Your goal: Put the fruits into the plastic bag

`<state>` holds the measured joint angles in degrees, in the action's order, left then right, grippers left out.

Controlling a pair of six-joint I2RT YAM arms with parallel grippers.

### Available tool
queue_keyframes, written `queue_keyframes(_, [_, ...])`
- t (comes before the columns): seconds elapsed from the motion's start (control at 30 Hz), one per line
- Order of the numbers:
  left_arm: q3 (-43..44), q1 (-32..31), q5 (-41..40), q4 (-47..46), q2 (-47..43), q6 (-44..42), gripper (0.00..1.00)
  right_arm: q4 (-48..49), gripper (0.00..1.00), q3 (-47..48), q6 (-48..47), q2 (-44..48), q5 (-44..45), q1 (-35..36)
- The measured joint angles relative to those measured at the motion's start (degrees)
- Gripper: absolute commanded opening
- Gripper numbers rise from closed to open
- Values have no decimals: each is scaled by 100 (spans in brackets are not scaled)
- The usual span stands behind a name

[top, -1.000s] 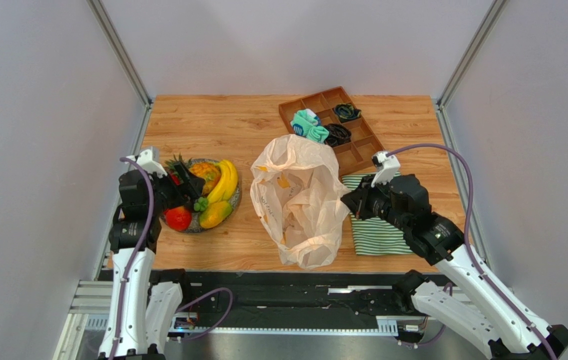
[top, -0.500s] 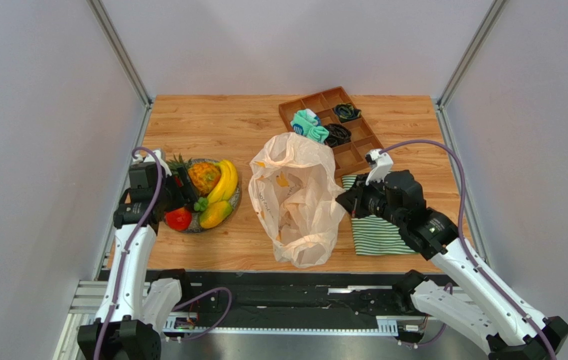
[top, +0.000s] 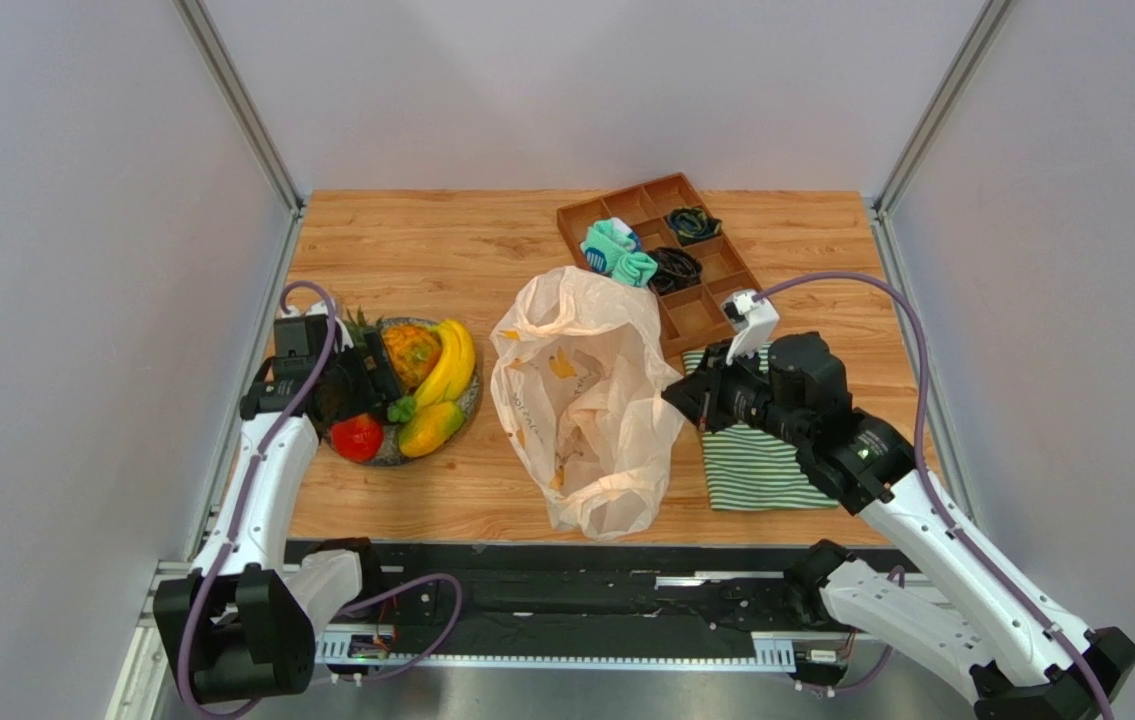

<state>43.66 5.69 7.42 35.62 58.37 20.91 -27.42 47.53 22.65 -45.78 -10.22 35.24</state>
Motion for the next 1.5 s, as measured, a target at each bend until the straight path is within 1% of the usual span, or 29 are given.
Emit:
queue_keyframes(0.43, [11,0,155,-160,378,-2,91,37,0,4,-9,-79,-70,0])
queue_keyframes(0.7, [101,0,155,-188,511,-4,87,70,0,4,-9,-79,-85,0])
queue_keyframes(0.97, [103,0,205,-201,649,-20,86,76,0,4,-9,-79,-83,0])
queue_keyframes(1.03, [105,0,225,-201,688,-22,85,76,0,4,-9,-74,-83,0])
queue_keyframes(1.1, [109,0,245,-201,717,-20,81,76,0,4,-9,-68,-83,0])
queue_keyframes(1.23, [120,0,269,-201,767,-24,70,76,0,4,-9,-46,-81,0])
queue_keyframes(1.5, [181,0,286,-197,804,-44,66,74,0,4,-9,-9,-79,0])
